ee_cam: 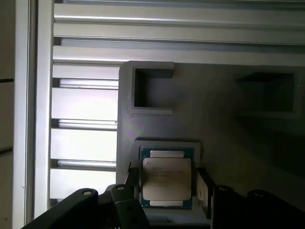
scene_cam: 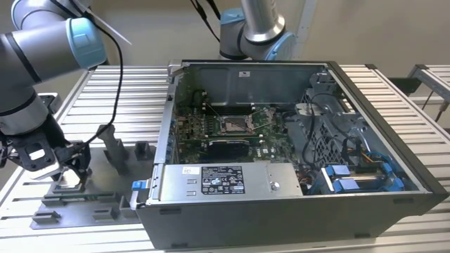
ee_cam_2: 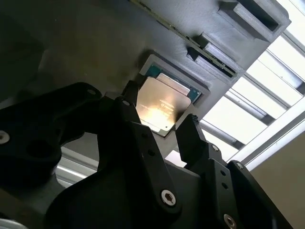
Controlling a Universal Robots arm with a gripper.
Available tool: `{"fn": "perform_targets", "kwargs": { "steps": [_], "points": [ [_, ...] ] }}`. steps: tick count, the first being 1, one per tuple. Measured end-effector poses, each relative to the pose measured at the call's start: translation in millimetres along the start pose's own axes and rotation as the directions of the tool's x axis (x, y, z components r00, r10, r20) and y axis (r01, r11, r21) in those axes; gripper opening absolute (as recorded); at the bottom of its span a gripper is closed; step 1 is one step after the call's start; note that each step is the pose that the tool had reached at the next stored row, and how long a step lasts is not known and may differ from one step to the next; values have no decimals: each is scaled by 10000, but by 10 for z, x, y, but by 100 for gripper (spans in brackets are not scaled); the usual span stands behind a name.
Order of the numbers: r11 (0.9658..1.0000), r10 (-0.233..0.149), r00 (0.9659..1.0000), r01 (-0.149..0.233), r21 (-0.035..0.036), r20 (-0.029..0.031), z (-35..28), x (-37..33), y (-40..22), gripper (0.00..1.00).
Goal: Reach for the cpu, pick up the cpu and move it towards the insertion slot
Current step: 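Pick up the cpu and move it towards the insertion slot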
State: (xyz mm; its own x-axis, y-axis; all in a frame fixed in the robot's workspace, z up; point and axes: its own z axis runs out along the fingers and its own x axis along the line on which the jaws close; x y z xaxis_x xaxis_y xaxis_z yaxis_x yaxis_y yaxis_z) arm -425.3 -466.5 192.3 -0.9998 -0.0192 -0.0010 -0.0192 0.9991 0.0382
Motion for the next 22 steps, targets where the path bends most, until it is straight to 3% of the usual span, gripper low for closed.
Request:
{"fn": "perform_targets", "kwargs": {
  "steps": [8,17,18,22],
  "points": [
    [10000,-3,10000,3,-1,-1,62,5,-2,100],
    [10000,-2,10000,2,0,-6,67,5,-2,100],
    [10000,-2,10000,2,0,-7,66,5,-2,0],
    [10000,-2,10000,2,0,-8,66,5,-2,0]
  ]
}}
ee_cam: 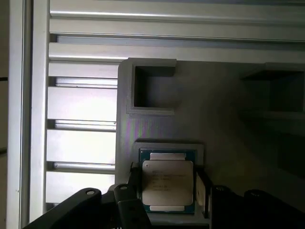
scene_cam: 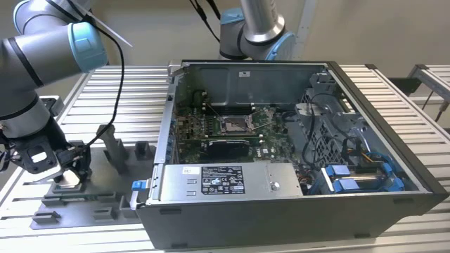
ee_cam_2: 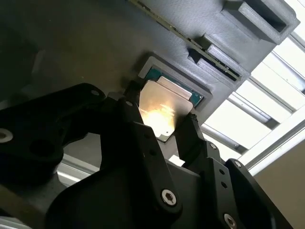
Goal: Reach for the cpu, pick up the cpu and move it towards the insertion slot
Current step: 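Pick up the cpu and move it towards the insertion slot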
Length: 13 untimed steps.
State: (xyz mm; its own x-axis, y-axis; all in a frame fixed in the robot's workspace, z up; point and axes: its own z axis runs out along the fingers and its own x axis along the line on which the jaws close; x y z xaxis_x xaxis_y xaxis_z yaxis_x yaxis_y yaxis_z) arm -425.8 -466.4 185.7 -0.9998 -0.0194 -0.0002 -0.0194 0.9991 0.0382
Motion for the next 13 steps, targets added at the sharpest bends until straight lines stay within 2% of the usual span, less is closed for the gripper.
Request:
{"fn": "perform_targets", "kwargs": {
  "steps": [13],
  "points": [
    [10000,0,10000,0,-1,2,-98,-1,4,0]
  ]
}}
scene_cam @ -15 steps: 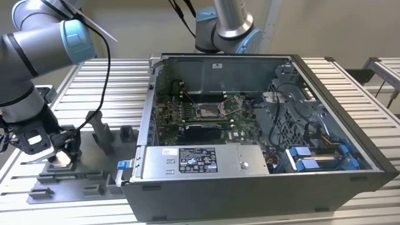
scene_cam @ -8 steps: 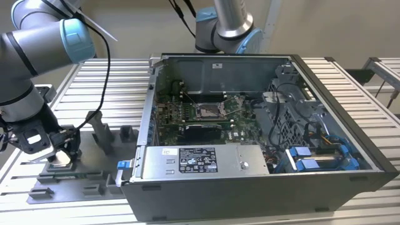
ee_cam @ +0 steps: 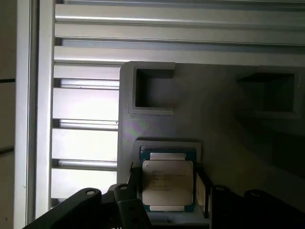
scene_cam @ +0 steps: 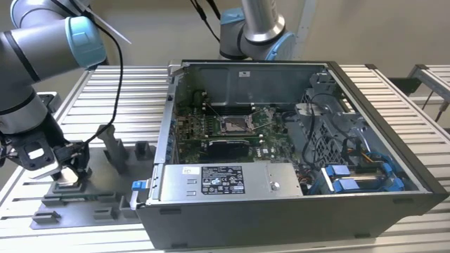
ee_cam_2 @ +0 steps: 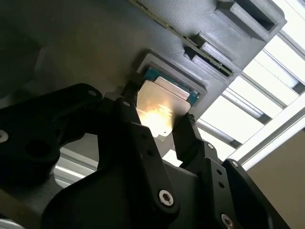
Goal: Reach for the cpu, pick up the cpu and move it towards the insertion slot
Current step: 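Pick up the cpu and move it towards the insertion slot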
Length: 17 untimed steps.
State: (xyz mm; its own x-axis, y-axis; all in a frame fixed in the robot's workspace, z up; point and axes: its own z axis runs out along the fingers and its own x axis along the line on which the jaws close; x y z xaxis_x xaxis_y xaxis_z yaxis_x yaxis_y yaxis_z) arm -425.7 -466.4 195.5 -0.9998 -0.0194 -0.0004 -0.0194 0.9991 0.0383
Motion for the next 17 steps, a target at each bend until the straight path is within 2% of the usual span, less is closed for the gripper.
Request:
{"fn": "perform_targets", "kwargs": {
  "steps": [17],
  "points": [
    [10000,0,10000,0,2,-2,-95,1,3,0]
  ]
}}
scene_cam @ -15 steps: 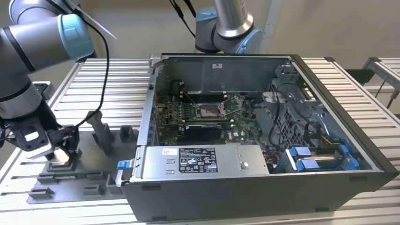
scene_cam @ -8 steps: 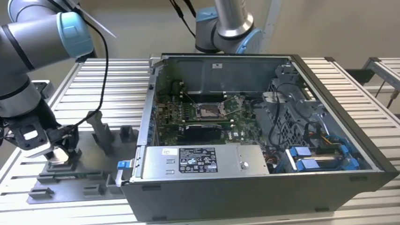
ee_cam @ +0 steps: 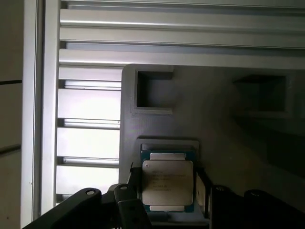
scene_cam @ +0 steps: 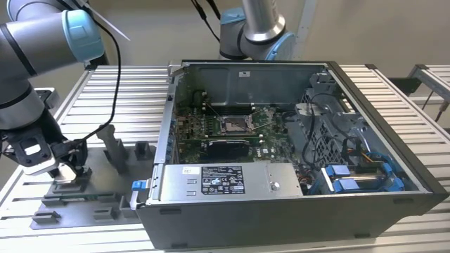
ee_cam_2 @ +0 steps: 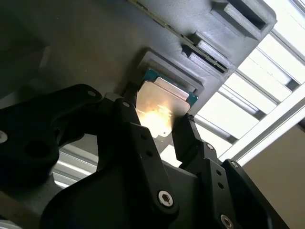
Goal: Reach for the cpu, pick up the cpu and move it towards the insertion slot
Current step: 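Pick up the cpu and move it towards the insertion slot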
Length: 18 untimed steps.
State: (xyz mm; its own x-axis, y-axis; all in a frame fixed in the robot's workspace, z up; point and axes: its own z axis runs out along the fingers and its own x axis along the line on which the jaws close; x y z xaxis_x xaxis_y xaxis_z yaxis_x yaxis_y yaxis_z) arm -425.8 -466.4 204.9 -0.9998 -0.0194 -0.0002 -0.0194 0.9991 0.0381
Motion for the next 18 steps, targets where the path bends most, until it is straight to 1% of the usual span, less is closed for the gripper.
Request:
{"fn": "perform_targets", "kwargs": {
  "steps": [18],
  "points": [
    [10000,0,10000,0,-1,2,-124,0,5,0]
  ]
}}
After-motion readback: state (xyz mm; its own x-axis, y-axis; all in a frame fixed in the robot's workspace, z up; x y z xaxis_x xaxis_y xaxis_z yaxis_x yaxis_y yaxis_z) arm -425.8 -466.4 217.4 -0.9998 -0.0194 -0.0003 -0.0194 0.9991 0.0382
